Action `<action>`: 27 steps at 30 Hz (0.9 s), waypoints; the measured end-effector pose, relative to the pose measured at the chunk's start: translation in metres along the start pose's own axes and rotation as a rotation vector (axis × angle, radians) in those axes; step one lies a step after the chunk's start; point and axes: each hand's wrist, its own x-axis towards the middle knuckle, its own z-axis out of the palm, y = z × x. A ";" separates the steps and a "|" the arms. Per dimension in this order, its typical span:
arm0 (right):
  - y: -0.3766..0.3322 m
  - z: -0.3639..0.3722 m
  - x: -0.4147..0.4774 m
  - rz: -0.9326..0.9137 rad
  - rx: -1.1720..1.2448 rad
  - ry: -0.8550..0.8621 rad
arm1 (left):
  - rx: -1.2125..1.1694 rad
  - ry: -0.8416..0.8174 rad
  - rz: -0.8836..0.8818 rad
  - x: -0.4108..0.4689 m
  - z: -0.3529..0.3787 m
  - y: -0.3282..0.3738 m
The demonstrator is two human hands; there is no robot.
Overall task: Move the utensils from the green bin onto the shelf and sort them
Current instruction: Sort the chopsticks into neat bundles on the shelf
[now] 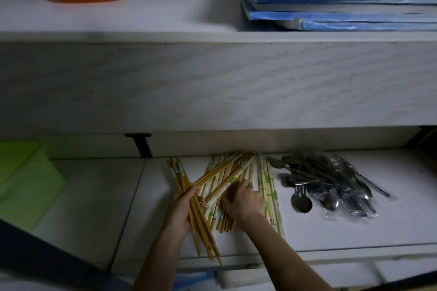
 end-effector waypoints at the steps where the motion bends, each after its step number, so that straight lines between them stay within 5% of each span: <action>1: -0.001 0.000 0.000 0.007 -0.013 0.000 | 0.001 0.010 0.000 0.000 -0.001 0.000; 27: -0.007 -0.018 0.026 0.039 -0.213 -0.161 | -0.024 0.008 0.004 -0.011 -0.011 -0.001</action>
